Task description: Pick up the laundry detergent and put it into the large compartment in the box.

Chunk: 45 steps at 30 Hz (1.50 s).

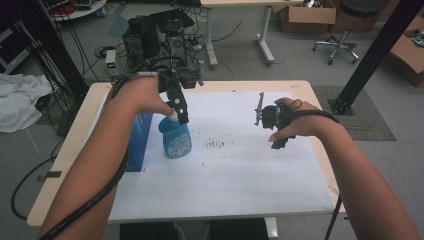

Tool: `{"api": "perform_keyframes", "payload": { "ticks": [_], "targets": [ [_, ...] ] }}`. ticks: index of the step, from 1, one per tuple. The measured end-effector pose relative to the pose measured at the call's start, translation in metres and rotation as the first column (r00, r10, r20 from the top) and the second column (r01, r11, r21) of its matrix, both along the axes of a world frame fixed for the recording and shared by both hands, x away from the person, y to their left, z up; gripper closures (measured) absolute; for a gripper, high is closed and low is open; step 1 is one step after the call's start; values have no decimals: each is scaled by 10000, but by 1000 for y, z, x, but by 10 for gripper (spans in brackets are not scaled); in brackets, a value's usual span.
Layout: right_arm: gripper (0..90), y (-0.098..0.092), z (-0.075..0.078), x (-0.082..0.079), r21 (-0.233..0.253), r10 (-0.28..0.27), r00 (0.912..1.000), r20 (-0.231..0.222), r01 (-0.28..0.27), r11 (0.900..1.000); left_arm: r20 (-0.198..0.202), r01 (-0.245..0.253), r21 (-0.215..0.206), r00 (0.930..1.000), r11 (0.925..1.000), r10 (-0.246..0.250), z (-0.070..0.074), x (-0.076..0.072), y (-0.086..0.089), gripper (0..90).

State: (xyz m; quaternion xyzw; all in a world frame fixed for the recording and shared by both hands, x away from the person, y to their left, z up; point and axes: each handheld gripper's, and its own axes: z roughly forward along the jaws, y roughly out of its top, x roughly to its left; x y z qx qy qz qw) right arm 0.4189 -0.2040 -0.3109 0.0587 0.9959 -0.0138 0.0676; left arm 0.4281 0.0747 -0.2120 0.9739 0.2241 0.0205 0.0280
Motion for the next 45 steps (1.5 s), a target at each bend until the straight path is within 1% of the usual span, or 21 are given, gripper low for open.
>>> {"api": "perform_keyframes", "payload": {
  "ticks": [3,5,12,14,16,19,21,22,24,26,27,29,34,36,41,42,45],
  "targets": [
    [160,1,0,0,-14,33,10000,5,-33,10000,8,46,66,10000,10000,-46,0,-1,2,1],
    [160,2,0,-1,30,34,10000,47,-35,10000,-23,-40,49,10000,10000,40,-1,-1,3,1],
    [159,4,0,-4,-35,132,9999,62,-132,9999,-153,-131,187,9998,9997,133,-7,-1,9,1],
    [160,4,1,-4,-43,130,9999,54,-129,9999,-128,-210,157,9997,9997,212,-8,-1,10,1],
    [159,4,1,-5,-21,136,9999,57,-136,9999,-206,-222,125,9995,9997,225,-10,-1,11,1],
    [159,4,1,-5,-54,143,9999,76,-143,9999,-274,-165,209,9995,9996,170,-13,0,12,1],
    [159,4,0,-6,-61,148,9999,78,-147,9999,-279,-263,193,9992,9995,269,-15,0,12,1],
    [159,4,1,-6,-54,148,9999,72,-148,9999,-343,-236,186,9991,9995,242,-16,0,12,1],
    [160,5,1,-6,-53,154,9999,79,-154,9999,-350,-294,225,9989,9993,301,-19,0,12,1],
    [159,5,1,-6,-57,190,9998,82,-190,9998,-464,-287,239,9985,9993,298,-21,1,12,1],
    [159,5,1,-6,-54,182,9998,92,-182,9998,-430,-274,273,9987,9993,285,-23,1,12,1],
    [160,5,1,-6,-61,172,9998,98,-172,9998,-518,-300,251,9982,9992,313,-26,1,13,1],
    [160,6,0,-6,-84,209,9997,113,-208,9997,-587,-321,234,9977,9992,334,-32,3,14,1],
    [160,7,-1,-7,-86,263,9996,106,-262,9996,-635,-343,210,9973,9992,356,-36,4,15,1],
    [160,9,-2,-8,-129,283,9995,119,-281,9995,-683,-404,193,9968,9990,416,-43,4,16,1],
    [160,9,-2,-8,-126,286,9995,118,-285,9995,-698,-346,276,9969,9990,365,-46,4,17,1],
    [160,9,-2,-9,-124,285,9995,143,-283,9995,-638,-434,223,9970,9988,447,-50,4,18,1]
  ]
}}
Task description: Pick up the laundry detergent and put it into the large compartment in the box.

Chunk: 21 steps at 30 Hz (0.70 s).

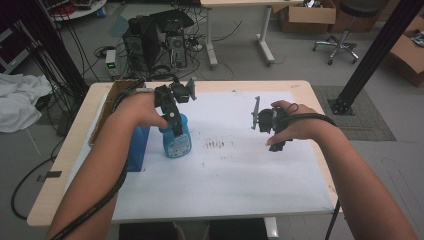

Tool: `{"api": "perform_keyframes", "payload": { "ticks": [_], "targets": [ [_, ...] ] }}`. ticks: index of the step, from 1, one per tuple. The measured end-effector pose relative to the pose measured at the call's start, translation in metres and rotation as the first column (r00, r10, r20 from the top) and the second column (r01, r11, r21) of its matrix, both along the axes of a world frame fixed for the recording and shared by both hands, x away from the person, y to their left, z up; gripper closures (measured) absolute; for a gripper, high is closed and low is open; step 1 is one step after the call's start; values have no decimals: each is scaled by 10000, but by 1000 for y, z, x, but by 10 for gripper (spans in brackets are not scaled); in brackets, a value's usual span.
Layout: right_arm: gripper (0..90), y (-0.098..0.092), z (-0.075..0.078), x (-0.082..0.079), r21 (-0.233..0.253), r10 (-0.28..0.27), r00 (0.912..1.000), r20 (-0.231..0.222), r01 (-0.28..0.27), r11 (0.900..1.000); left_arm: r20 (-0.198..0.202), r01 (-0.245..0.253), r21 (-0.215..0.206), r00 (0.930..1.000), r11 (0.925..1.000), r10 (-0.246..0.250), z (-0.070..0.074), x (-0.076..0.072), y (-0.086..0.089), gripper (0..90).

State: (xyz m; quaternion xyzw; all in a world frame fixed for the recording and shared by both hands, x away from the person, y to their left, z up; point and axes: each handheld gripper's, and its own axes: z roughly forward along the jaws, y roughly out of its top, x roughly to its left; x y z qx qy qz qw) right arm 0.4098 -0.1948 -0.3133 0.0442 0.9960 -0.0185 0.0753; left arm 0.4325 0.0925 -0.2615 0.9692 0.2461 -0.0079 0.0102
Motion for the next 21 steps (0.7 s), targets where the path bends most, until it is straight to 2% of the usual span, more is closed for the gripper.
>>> {"api": "perform_keyframes", "payload": {
  "ticks": [6,21],
  "targets": [
    [160,0,-1,-1,-26,8,10000,4,-8,10000,6,-103,-39,9999,9999,103,-8,1,2,1],
    [160,1,-5,-2,-59,39,10000,-21,-40,10000,-17,109,151,9999,9998,-109,-24,4,-3,1]
  ]
}}
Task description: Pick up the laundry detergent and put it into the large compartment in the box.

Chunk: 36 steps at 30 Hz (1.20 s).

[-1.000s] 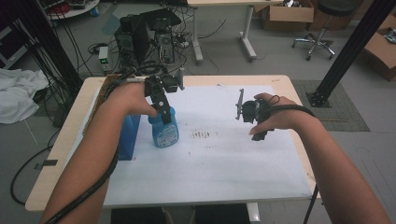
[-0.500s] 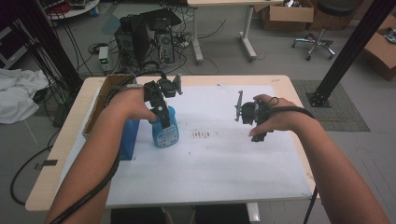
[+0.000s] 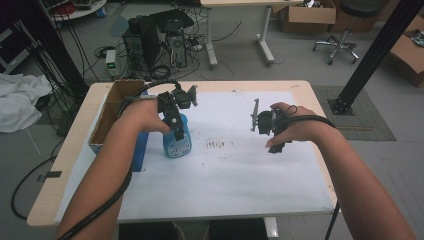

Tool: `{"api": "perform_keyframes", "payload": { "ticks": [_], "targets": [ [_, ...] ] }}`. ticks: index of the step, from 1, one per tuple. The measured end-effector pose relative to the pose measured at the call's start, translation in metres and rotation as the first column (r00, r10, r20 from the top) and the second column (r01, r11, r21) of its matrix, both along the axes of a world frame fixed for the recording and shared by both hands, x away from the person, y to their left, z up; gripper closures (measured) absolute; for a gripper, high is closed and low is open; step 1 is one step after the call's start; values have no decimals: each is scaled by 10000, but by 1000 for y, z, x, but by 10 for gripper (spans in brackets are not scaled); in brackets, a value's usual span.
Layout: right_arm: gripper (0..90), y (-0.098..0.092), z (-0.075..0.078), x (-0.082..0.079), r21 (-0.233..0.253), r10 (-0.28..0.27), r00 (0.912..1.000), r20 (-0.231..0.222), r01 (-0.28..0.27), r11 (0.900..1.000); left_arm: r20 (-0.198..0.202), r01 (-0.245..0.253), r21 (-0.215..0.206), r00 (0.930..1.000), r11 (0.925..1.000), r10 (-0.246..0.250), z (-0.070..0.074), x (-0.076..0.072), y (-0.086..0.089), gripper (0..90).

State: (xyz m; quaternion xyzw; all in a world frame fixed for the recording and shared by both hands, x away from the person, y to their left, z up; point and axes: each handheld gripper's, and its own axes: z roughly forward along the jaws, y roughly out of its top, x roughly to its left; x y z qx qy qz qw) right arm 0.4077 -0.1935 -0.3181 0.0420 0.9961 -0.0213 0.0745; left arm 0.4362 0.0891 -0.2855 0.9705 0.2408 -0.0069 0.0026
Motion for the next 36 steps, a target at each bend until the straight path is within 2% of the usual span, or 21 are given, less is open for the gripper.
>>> {"api": "perform_keyframes", "payload": {
  "ticks": [19,23,28,36],
  "targets": [
    [160,-1,-1,1,43,-52,10000,-9,52,10000,255,173,213,9995,9996,-179,-9,0,-3,21],
    [160,-2,0,1,42,-52,10000,10,52,10000,331,264,277,9991,9993,-273,-9,0,-4,58],
    [160,-2,-1,1,66,-61,10000,0,61,10000,487,282,303,9984,9991,-296,-9,0,-4,147],
    [160,-2,-1,1,23,-51,10000,-8,51,10000,572,256,299,9980,9992,-273,-10,0,-4,183]
  ]
}}
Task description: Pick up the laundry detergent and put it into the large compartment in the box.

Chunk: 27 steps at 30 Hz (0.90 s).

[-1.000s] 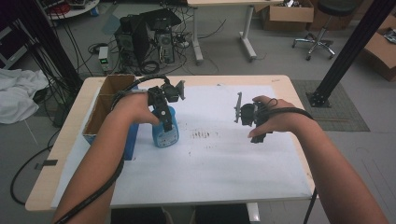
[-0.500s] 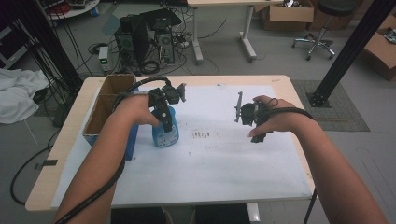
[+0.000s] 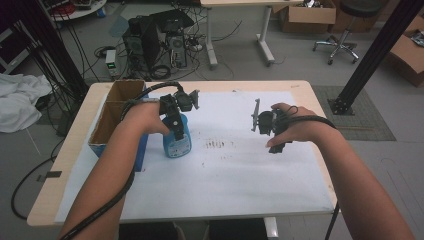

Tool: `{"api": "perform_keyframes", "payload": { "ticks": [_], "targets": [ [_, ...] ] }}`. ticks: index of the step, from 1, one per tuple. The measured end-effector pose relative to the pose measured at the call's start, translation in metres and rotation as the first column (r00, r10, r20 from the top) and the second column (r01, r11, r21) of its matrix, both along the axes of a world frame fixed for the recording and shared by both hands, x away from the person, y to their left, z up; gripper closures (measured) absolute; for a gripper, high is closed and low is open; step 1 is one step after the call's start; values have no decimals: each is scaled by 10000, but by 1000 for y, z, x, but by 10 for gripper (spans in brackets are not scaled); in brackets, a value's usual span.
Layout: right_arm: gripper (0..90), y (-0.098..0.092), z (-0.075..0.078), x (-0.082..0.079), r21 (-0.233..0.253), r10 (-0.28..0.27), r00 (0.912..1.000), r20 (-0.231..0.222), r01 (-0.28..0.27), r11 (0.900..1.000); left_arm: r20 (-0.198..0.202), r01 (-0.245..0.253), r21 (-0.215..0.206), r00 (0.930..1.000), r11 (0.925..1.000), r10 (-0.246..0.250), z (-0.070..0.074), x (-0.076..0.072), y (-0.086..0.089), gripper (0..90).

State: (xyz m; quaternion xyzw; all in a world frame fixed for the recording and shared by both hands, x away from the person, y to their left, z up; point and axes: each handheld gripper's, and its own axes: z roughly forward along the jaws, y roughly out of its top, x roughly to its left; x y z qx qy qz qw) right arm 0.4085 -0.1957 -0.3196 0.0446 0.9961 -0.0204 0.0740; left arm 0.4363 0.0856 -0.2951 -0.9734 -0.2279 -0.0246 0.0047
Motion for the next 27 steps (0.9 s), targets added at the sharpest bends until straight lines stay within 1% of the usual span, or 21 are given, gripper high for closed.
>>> {"api": "perform_keyframes", "payload": {
  "ticks": [3,7,8,15,17,20,24,27],
  "targets": [
    [160,0,0,0,11,4,10000,19,-4,10000,13,8,-3,10000,10000,-8,0,0,0,205],
    [159,0,0,0,16,-9,10000,28,8,10000,138,40,-18,9999,10000,-39,0,-1,0,209],
    [160,1,0,-1,16,0,10000,33,0,10000,184,40,34,9998,10000,-41,1,-1,-1,218],
    [160,1,-1,-1,-9,7,10000,51,-7,10000,176,22,11,9998,10000,-22,0,-1,0,255],
    [159,1,-1,-1,-63,14,10000,48,-14,10000,219,46,46,9997,10000,-47,0,-1,0,267],
    [159,1,-1,-1,-44,-2,10000,66,3,10000,181,57,116,9998,9999,-60,0,-1,-1,274],
    [160,1,-1,-1,-29,-7,10000,60,8,10000,124,152,44,9998,9999,-152,1,-1,-2,297],
    [159,1,-1,-1,6,-15,10000,74,15,10000,177,87,57,9998,9999,-88,1,-1,-2,308]
  ]
}}
